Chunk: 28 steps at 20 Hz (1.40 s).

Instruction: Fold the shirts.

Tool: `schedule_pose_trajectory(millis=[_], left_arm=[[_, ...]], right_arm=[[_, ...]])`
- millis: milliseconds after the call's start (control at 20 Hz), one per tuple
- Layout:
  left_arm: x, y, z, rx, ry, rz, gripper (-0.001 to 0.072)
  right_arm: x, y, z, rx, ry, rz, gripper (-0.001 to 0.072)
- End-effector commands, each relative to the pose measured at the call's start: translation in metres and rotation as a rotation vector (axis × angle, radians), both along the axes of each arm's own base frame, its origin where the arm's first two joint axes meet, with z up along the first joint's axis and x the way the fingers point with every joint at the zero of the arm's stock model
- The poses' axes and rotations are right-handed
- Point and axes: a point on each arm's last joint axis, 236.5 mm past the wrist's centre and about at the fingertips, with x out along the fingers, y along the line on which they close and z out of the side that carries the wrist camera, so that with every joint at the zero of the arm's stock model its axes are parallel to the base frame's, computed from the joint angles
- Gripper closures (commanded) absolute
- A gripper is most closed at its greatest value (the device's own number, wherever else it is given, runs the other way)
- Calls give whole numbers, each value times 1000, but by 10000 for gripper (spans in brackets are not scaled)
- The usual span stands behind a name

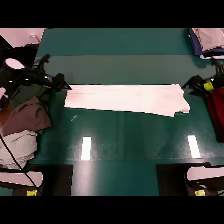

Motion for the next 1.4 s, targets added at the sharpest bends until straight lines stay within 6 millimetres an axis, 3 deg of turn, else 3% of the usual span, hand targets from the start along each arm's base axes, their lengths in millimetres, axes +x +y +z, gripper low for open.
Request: schedule_pose_trajectory(millis=[0,150,250,400,600,700,850,900,1050,1200,1350], left_arm=[[-25,-45,-3,14,19,-148,686],[-37,-84,-3,18,-1,-230,686],[-44,-97,-3,18,2,-262,686],[-48,-104,-2,15,3,-277,686],[-43,-104,-2,17,-8,-256,686],[-42,-104,-2,17,-9,-255,686],[-42,-104,-2,18,-12,-253,686],[-40,-104,-2,19,-16,-250,686],[-34,-107,-2,14,-4,-191,687],[-19,-132,3,18,-100,-177,688],[-4,-167,10,13,-176,-205,687]], right_arm=[[-28,-15,-24,53,56,-6,51],[-30,-12,-46,87,86,33,51],[-15,2,-49,172,28,47,52],[-7,9,-64,220,30,39,51],[2,41,-69,289,55,127,68],[6,56,-68,283,44,182,217],[7,71,-63,265,1,270,625],[8,72,-59,258,-14,283,695],[14,76,-31,260,-76,279,697],[22,91,16,271,-138,236,699],[25,119,68,262,-172,291,699]])
